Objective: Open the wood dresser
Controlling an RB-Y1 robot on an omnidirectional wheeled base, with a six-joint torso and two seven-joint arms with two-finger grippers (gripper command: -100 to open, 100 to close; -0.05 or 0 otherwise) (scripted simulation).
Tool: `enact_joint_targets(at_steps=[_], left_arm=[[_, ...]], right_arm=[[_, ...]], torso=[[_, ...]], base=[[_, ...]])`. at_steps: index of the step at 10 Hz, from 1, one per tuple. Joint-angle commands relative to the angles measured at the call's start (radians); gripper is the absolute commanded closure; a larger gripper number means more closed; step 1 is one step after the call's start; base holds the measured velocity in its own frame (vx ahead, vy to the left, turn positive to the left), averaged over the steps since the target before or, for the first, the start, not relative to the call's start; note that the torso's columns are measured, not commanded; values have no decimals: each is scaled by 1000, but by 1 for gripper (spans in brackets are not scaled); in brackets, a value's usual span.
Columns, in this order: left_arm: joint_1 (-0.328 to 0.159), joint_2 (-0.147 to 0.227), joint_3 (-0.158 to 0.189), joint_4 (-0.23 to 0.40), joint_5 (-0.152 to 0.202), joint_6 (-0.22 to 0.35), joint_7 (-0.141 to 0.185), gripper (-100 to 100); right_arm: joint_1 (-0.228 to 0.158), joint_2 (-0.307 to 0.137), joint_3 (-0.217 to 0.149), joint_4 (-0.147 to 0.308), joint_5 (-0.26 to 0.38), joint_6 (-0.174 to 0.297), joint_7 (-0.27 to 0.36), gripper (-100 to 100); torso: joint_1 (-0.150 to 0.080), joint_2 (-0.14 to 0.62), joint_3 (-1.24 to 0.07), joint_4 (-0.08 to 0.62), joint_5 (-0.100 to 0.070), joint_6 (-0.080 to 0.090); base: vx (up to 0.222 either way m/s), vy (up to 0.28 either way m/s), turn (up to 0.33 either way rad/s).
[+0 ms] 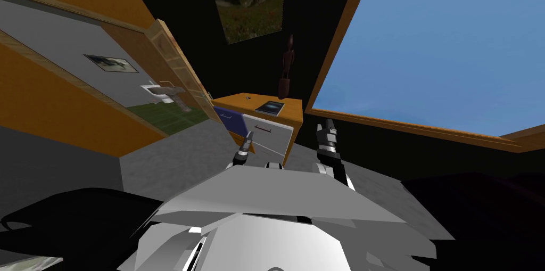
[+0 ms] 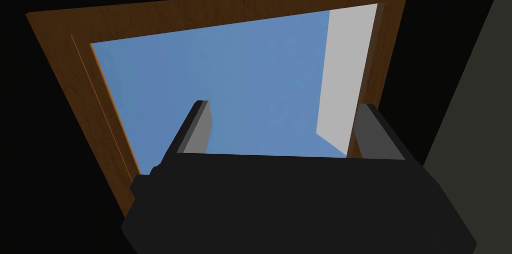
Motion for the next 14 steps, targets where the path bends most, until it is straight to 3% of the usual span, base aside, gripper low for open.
enact_joint_targets(at_steps=[1,9,14], left_arm=[[-14,-10,-5,74,-10,-45,-18,-100],[-47,-60,-21,254,-36,-152,-66,-100],[-87,-46,-13,195,-33,-61,-43,-100]], right_arm=[[0,0,0,0,0,0,0,0],[0,0,0,0,0,0,0,0],[0,0,0,0,0,0,0,0]], torso=[[0,0,0,0,0,0],[0,1,0,0,0,0],[-1,0,0,0,0,0]], base=[[59,-16,-39],[47,-13,-34],[-3,-12,-1]])
